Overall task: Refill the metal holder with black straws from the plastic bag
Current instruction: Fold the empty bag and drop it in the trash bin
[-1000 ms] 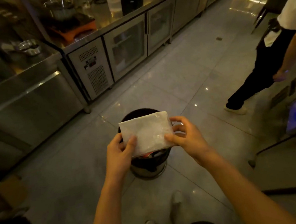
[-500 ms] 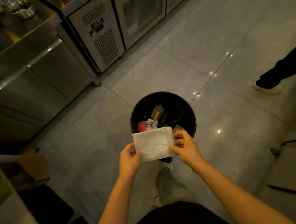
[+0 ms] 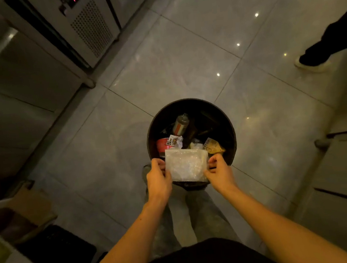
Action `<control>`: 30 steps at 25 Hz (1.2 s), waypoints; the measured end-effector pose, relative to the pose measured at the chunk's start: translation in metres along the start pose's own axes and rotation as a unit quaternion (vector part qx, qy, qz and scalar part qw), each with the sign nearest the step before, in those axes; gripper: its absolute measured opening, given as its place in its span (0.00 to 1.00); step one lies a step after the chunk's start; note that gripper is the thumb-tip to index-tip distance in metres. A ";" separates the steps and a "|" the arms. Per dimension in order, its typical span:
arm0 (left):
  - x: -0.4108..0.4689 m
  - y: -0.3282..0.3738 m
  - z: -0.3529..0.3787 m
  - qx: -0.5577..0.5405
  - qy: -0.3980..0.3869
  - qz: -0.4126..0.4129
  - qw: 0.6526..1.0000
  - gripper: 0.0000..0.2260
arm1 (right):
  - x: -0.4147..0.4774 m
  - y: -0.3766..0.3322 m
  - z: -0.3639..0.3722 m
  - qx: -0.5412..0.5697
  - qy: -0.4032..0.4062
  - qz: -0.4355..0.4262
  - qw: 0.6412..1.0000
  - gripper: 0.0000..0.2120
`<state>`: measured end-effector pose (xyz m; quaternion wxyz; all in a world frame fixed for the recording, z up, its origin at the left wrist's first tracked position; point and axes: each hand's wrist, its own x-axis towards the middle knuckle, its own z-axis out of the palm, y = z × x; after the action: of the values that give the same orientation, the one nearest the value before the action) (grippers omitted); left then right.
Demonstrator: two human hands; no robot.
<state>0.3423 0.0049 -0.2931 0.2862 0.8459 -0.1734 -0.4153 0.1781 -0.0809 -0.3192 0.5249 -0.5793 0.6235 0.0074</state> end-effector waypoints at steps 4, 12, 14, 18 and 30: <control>0.063 -0.008 0.005 0.048 -0.070 0.029 0.996 0.08 | 0.030 -0.003 0.024 -0.027 0.040 0.040 0.998 0.09; 0.143 -0.015 0.021 0.027 -0.157 -0.043 0.986 0.13 | 0.090 -0.030 0.048 -0.078 0.142 -0.043 0.986 0.06; 0.149 -0.016 0.030 -0.051 -0.140 -0.110 0.983 0.14 | 0.111 -0.042 0.046 -0.120 0.137 -0.101 0.978 0.08; 0.162 -0.014 0.048 -0.201 -0.117 -0.199 0.952 0.17 | 0.150 -0.058 0.047 -0.224 0.078 -0.150 0.960 0.13; 0.178 -0.021 0.060 0.096 -0.144 0.001 0.985 0.26 | 0.185 -0.055 0.058 -0.232 0.013 -0.137 0.963 0.22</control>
<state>0.4015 -0.0941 -0.4430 0.1759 0.8005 -0.2525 -0.5142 0.2973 -0.1953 -0.4350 0.3642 -0.7651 0.5260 0.0724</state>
